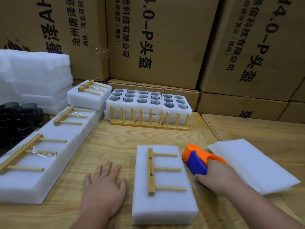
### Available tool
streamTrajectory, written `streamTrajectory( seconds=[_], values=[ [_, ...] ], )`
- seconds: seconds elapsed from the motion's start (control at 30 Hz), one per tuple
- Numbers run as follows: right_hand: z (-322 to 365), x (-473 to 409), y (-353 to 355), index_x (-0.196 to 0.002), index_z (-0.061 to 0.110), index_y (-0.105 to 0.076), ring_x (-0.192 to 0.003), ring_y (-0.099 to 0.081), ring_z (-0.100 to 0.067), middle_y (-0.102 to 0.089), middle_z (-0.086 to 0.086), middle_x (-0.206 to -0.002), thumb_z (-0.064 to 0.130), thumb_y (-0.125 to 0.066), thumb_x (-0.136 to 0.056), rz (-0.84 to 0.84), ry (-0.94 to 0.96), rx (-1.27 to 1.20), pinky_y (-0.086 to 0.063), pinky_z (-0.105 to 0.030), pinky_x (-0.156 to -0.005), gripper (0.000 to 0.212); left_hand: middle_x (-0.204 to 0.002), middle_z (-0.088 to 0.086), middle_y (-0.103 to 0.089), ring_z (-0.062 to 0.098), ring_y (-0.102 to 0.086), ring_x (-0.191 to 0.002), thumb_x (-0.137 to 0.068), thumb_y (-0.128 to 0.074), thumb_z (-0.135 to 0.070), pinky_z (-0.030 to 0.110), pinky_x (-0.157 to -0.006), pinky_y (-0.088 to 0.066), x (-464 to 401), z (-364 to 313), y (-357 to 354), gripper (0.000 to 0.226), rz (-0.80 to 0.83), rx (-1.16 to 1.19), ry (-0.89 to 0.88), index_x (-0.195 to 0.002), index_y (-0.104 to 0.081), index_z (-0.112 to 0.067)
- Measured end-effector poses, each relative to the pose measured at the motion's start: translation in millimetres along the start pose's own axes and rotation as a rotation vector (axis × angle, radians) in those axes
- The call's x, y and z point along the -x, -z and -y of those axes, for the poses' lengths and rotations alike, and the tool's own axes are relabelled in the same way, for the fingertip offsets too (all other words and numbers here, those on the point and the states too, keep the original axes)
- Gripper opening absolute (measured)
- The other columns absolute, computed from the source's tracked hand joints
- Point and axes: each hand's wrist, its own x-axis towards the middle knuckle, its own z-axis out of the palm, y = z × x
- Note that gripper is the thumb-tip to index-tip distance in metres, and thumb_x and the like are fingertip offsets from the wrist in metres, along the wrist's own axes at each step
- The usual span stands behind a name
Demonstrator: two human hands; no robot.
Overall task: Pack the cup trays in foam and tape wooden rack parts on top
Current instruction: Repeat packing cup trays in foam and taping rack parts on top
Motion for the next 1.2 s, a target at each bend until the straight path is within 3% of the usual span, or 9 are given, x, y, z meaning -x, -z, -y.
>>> streamTrajectory(
  seconds=[0.27, 0.4, 0.53, 0.6, 0.77, 0.87, 1.0, 1.1, 1.2],
  values=[
    [-8, 3, 6, -0.081, 0.028, -0.052, -0.069, -0.056, -0.006, -0.06, 0.009, -0.077, 0.06, -0.071, -0.08, -0.056, -0.038, -0.188, -0.035, -0.026, -0.051, 0.037, -0.169, -0.017, -0.005, 0.011, -0.002, -0.156, -0.095, -0.023, -0.063, 0.047, -0.124, -0.004, 5, -1, -1, 0.064, -0.005, -0.051, 0.023, -0.157, -0.019, -0.048],
    [-16, 22, 34, -0.079, 0.014, -0.072, -0.064, -0.07, -0.017, -0.074, 0.001, -0.071, 0.048, -0.081, -0.079, -0.129, -0.114, -0.816, -0.05, -0.031, -0.058, 0.035, -0.169, -0.017, -0.006, 0.012, -0.003, -0.156, -0.092, -0.021, -0.064, 0.047, -0.124, -0.004, 7, 0, -3, 0.067, -0.004, -0.067, 0.046, -0.157, -0.019, -0.047],
    [-11, 45, 59, -0.094, 0.009, -0.081, -0.089, -0.076, -0.027, -0.079, -0.012, -0.099, 0.038, -0.082, -0.074, 0.015, -0.105, -1.628, -0.058, -0.046, -0.09, 0.034, -0.169, -0.017, -0.007, 0.012, -0.003, -0.156, -0.091, -0.021, -0.067, 0.048, -0.124, -0.003, 9, -1, 0, 0.068, 0.012, -0.067, 0.047, -0.157, -0.02, -0.048],
    [-5, 57, 63, -0.096, 0.012, -0.083, -0.09, -0.076, -0.025, -0.077, -0.014, -0.107, 0.033, -0.078, -0.072, 0.108, -0.091, -1.964, -0.06, -0.046, -0.089, 0.031, -0.168, -0.019, -0.009, 0.01, -0.004, -0.156, -0.093, -0.025, -0.067, 0.047, -0.124, -0.003, 10, -1, 3, 0.065, 0.012, -0.025, 0.049, -0.154, -0.028, -0.048],
    [11, 86, 48, -0.121, 0.01, -0.075, -0.103, -0.073, -0.025, -0.075, -0.012, -0.115, 0.04, -0.079, -0.07, 0.371, -0.118, -2.488, -0.058, -0.047, -0.092, 0.06, -0.15, -0.011, -0.052, 0.009, -0.035, -0.146, -0.101, -0.055, -0.04, 0.041, -0.122, -0.018, 24, 2, 19, 0.022, -0.052, 0.378, 0.02, -0.12, -0.065, -0.04],
    [14, 98, 41, -0.115, 0.004, -0.076, -0.096, -0.075, -0.025, -0.077, -0.011, -0.108, 0.045, -0.074, -0.075, 0.396, -0.156, -2.613, -0.06, -0.051, -0.087, 0.058, -0.116, -0.009, -0.072, 0.014, -0.058, -0.121, -0.098, -0.063, -0.015, 0.03, -0.1, -0.039, 41, -6, 31, 0.023, -0.185, 0.806, 0.068, -0.096, -0.075, -0.034],
    [11, 104, 35, -0.111, 0.005, -0.078, -0.073, -0.076, -0.025, -0.078, -0.009, -0.09, 0.043, -0.077, -0.073, 0.316, -0.072, -2.67, -0.063, -0.043, -0.064, 0.053, -0.094, -0.021, -0.076, -0.008, -0.062, -0.078, -0.1, -0.057, -0.006, 0.006, -0.07, -0.047, 65, -28, 50, 0.041, -0.326, 1.03, -0.009, -0.089, -0.079, -0.04],
    [7, 108, 34, -0.105, 0.006, -0.08, -0.072, -0.076, -0.025, -0.077, -0.016, -0.087, 0.039, -0.076, -0.069, 0.2, 0.096, -2.446, -0.062, -0.038, -0.063, 0.049, -0.103, -0.012, -0.077, -0.001, -0.067, -0.1, -0.098, -0.058, -0.004, 0.03, -0.085, -0.053, 80, -48, 64, 0.035, -0.326, 1.106, -0.159, -0.092, -0.078, -0.032],
    [4, 114, 37, -0.098, 0.005, -0.08, -0.079, -0.076, -0.031, -0.076, -0.025, -0.093, 0.032, -0.083, -0.068, 0.103, 0.215, -2.0, -0.061, -0.036, -0.064, 0.041, -0.102, 0.0, -0.078, 0.011, -0.069, -0.102, -0.085, -0.058, -0.023, 0.035, -0.082, -0.055, 91, -65, 79, 0.022, -0.23, 1.196, -0.244, -0.088, -0.08, -0.027]
  ],
)
